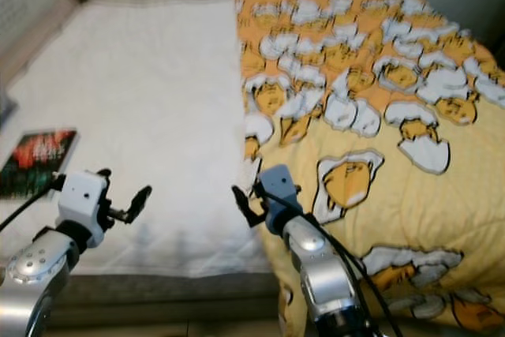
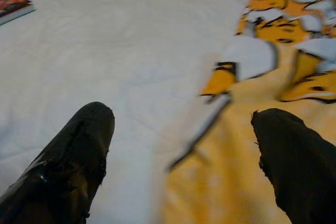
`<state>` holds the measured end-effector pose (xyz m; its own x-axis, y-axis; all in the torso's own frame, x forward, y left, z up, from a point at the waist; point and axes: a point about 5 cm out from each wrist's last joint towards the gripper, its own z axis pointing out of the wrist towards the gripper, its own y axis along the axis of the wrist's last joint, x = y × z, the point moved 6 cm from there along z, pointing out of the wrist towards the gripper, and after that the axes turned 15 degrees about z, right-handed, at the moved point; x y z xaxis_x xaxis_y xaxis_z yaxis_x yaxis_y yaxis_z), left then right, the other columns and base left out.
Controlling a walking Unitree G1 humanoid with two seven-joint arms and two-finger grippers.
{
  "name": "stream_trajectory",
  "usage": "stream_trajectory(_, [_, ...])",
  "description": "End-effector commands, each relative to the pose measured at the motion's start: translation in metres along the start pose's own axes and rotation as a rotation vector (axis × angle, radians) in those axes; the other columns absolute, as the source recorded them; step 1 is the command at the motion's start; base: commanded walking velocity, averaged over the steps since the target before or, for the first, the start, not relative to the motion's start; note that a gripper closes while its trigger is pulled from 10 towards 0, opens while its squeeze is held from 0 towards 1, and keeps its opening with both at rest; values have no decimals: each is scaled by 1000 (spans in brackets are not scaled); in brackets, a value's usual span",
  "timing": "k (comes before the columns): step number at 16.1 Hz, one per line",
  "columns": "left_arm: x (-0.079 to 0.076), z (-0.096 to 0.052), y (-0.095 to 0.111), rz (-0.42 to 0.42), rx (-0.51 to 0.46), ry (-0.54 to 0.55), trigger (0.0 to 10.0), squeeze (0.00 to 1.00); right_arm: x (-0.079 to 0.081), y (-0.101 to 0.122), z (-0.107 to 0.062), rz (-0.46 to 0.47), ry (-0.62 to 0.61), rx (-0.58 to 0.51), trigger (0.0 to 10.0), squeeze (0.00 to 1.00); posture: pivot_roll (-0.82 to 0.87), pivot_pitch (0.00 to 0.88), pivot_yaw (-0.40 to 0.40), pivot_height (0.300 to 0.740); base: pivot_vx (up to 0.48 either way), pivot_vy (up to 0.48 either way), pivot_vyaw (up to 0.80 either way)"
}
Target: Clean up the room
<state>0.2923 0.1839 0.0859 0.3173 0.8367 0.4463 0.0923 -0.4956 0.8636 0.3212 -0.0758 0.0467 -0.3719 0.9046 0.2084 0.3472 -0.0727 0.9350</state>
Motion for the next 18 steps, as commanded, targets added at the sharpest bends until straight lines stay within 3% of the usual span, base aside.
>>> stream_trajectory(1, [-7,1,2,5,0,-23,10000,0,-12,-3,-4,-4,-34,23,10000,0,119,0,31,740,251,0,0])
stream_trajectory(3, [-11,-1,1,15,-2,-43,10000,0,-11,-4,-4,-23,-27,32,10000,0,120,0,30,740,0,0,0])
stream_trajectory(4, [-14,-3,-1,25,1,-73,10000,0,-8,-5,-1,-32,-17,38,10000,345,124,0,29,740,0,0,0])
stream_trajectory(5, [-15,-5,-1,32,2,-93,10000,0,-9,-5,2,-43,-29,48,10000,804,124,0,29,740,0,0,0])
stream_trajectory(6, [-17,-6,-2,43,2,-120,10000,0,-7,-7,6,-41,-28,67,10000,1000,130,0,26,740,0,0,0])
stream_trajectory(8, [-23,-9,-1,67,-1,-185,10000,0,-4,-14,14,-67,-17,128,10000,1000,136,0,26,740,0,0,0])
stream_trajectory(10, [-28,-13,-3,85,7,-255,10000,0,9,-39,28,-143,40,281,10000,1000,152,0,26,740,0,0,0])
stream_trajectory(11, [-32,-16,-3,91,9,-288,10000,0,7,-47,32,-171,20,336,10000,835,157,0,26,740,0,0,0])
stream_trajectory(12, [-36,-23,-5,103,16,-335,10000,0,0,-55,38,-205,-35,395,10000,31,167,8,26,740,0,0,0])
stream_trajectory(15, [-38,-28,-7,114,23,-368,10000,0,-13,-66,38,-219,-115,456,10000,0,179,20,23,740,0,0,0])
stream_trajectory(18, [-39,-30,-8,125,26,-410,10000,0,-23,-92,31,-208,-172,553,10000,0,175,30,37,740,0,0,0])
